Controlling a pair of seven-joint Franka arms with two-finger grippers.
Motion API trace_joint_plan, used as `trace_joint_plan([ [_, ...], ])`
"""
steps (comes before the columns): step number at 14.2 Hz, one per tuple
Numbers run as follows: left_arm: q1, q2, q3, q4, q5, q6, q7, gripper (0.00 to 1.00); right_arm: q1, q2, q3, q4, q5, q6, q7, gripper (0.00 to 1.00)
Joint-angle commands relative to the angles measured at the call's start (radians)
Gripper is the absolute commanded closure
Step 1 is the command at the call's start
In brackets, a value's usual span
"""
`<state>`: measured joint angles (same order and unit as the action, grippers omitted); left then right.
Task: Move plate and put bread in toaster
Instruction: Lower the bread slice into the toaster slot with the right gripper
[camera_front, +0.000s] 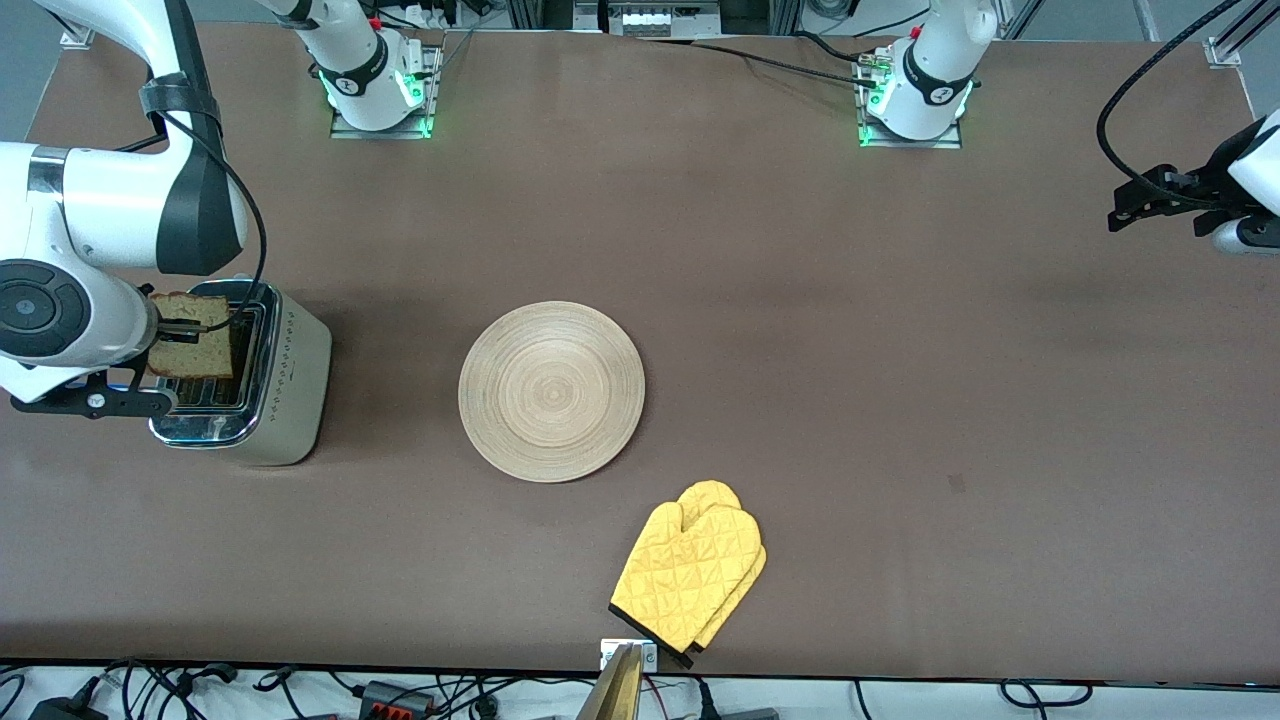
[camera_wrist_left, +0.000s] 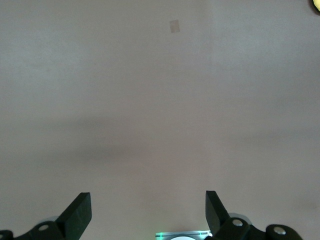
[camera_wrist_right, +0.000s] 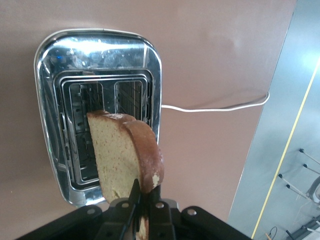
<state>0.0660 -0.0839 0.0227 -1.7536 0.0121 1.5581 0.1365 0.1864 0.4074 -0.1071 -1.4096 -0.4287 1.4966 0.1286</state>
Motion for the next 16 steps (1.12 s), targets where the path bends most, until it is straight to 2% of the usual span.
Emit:
trace_joint_plan([
  [1, 0.003, -0.008, -0.003, -0.006, -0.015, -0.006, -0.009, 0.0, -0.001, 0.014, 0.003, 0.021, -0.016, 0.022, 0.002, 1.0],
  [11, 0.003, 0.006, -0.003, 0.012, -0.017, -0.007, -0.005, 0.0, -0.001, 0.031, 0.004, 0.021, 0.056, 0.076, 0.02, 1.0],
  [16, 0.005, 0.006, -0.001, 0.013, -0.017, -0.007, -0.005, 0.0, -0.002, 0.039, 0.004, 0.018, 0.062, 0.077, 0.022, 1.0],
])
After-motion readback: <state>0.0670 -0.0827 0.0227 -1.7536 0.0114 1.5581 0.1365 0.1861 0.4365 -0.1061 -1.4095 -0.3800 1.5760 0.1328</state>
